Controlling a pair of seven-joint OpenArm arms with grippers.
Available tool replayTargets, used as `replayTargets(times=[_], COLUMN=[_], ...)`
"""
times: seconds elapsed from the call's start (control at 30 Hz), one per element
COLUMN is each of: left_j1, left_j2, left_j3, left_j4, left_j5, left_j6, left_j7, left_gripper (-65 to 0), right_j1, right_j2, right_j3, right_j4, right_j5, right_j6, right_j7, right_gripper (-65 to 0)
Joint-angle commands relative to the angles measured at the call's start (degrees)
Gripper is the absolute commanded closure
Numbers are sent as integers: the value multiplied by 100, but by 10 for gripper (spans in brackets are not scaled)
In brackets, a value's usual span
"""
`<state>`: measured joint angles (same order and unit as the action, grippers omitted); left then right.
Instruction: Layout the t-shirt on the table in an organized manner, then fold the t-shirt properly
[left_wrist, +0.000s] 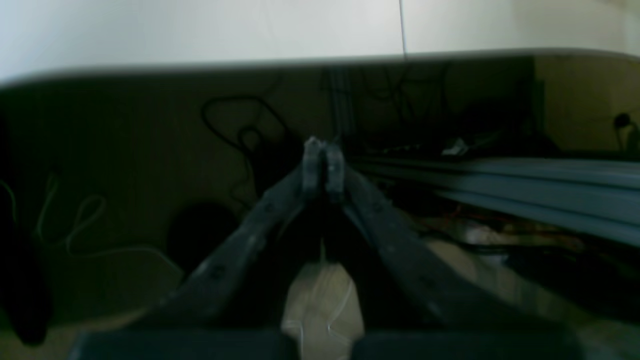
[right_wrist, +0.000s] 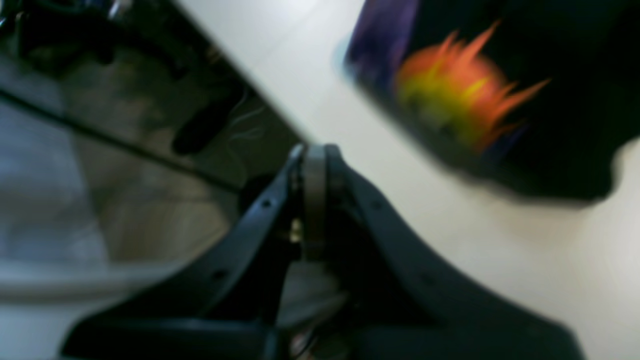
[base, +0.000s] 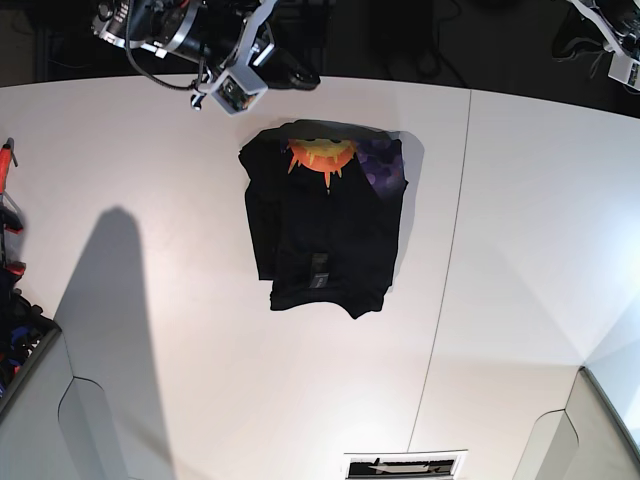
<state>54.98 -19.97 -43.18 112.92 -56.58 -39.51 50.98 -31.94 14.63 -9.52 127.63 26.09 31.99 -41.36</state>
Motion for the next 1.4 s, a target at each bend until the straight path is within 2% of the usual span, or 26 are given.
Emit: replayTargets(times=[0.0,0.07,0.27,0.37,0.6,0.77,1.0,1.03,1.17,1.37], left_j1=[146,258,393,339,-243,-782,-1552,-1655,-2138,-2918], left_j2=[-15,15,7,7,9,9,11,9,13,13], left_j3=[-42,35,640,1045,2017,2616,3298,3414,3947,4951], left_j4=[85,66,-291,-636,-1504,-2269,-3473,-3639,-4391,-5574], left_j5=[-83,13,767,1078,1670,2050,2446,2546,3088,3849], left_j6=[-49,-49,-49,-49,-49,-49,-49,22,678,1316], left_j7=[-15,138,68,-337,-358,-365,-492,-535,-756,-815], left_gripper=[0,0,0,0,0,0,0,0,0,0], right_j1=[-212,-551,-1080,-1156,-1158,-1156,-1137,-1121,-848,234], right_j2=[118,304,675,678,680,678,680,680,678,678], right_j3=[7,7,7,7,133,695,1355,1381,1390,1390], right_j4=[179,181,-166,-420,-1043,-1744,-2673,-2876,-4013,-6310], right_j5=[136,131,129,48,-483,-570,-562,-579,-621,-619], right_j6=[122,122,120,120,-31,-96,-92,-92,-92,-94], right_j7=[98,44,-258,-234,-179,166,195,238,479,299], right_gripper=[0,0,0,0,0,0,0,0,0,0])
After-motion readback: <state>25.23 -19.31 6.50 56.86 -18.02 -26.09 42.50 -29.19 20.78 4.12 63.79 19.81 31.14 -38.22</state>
